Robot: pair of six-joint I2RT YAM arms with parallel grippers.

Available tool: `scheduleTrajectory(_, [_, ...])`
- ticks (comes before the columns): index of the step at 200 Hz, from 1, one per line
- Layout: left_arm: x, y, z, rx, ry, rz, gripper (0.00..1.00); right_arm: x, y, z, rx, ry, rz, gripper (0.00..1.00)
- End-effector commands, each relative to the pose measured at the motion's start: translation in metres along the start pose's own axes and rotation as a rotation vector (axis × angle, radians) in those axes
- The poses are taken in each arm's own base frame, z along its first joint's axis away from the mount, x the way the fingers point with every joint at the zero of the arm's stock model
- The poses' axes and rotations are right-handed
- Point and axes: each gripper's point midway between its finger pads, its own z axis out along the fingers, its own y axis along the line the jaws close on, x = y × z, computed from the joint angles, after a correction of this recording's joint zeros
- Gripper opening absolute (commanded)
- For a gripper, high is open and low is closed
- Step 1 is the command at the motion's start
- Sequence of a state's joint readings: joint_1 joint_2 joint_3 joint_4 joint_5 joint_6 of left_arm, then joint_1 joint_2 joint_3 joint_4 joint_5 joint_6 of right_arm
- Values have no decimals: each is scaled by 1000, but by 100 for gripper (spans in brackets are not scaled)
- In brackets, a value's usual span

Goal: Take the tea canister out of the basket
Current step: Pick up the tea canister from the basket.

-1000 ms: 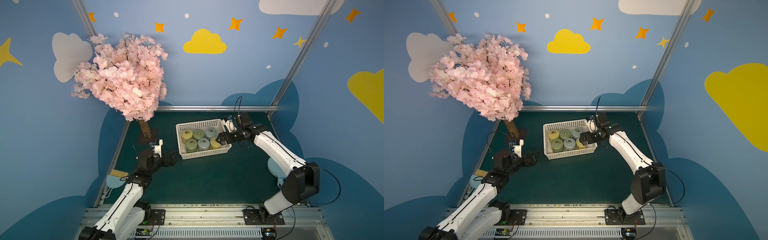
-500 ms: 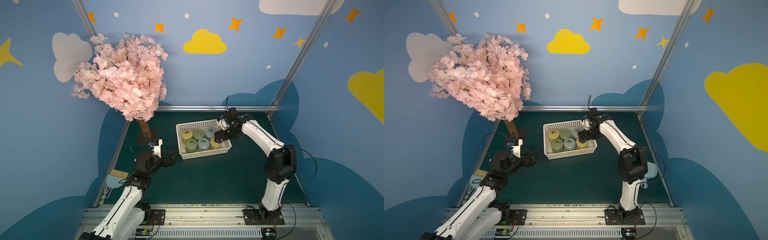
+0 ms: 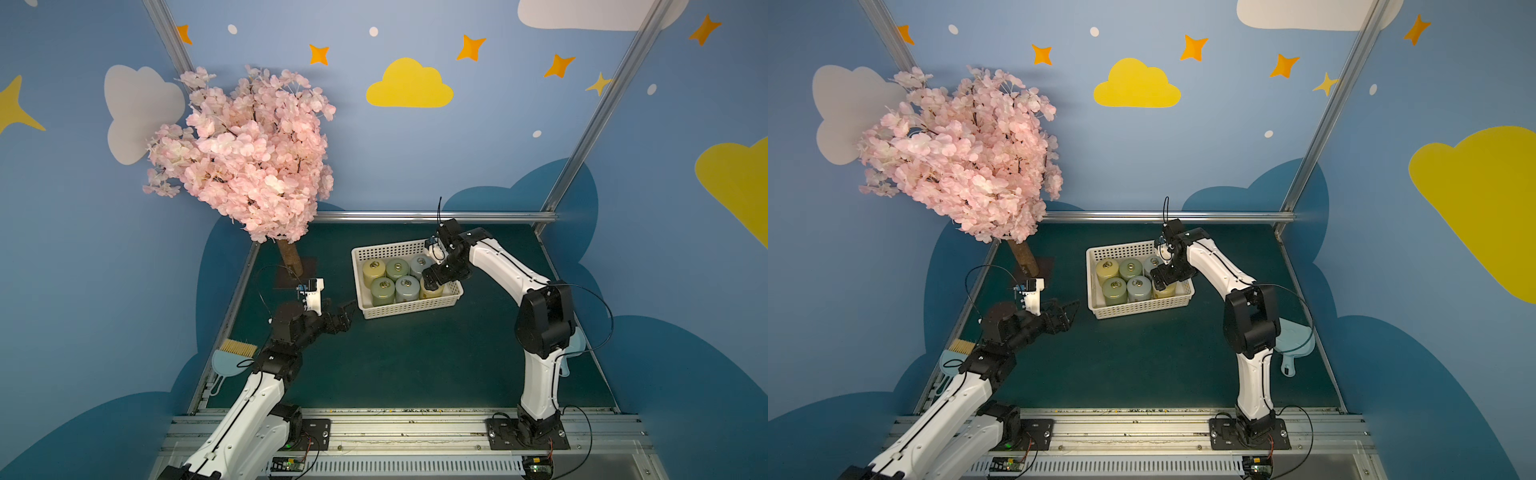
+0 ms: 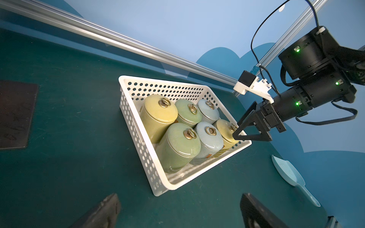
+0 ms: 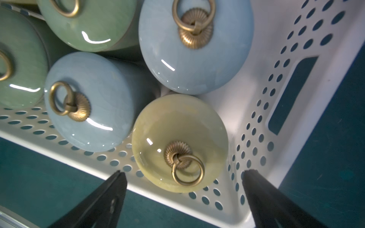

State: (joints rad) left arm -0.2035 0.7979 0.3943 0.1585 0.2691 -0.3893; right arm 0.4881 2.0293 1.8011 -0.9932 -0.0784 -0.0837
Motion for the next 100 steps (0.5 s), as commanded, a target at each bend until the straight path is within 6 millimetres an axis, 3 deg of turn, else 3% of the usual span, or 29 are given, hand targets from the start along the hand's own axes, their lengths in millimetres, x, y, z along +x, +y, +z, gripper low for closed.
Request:
scheduleTrajectory(1, [3,2,-1,-6,-4,12,100,1,2,4,10,27,-18,98])
scheduleTrajectory(100, [1,3,-2,-13,-13,13,100,-1,6,27,6,57,-28,98])
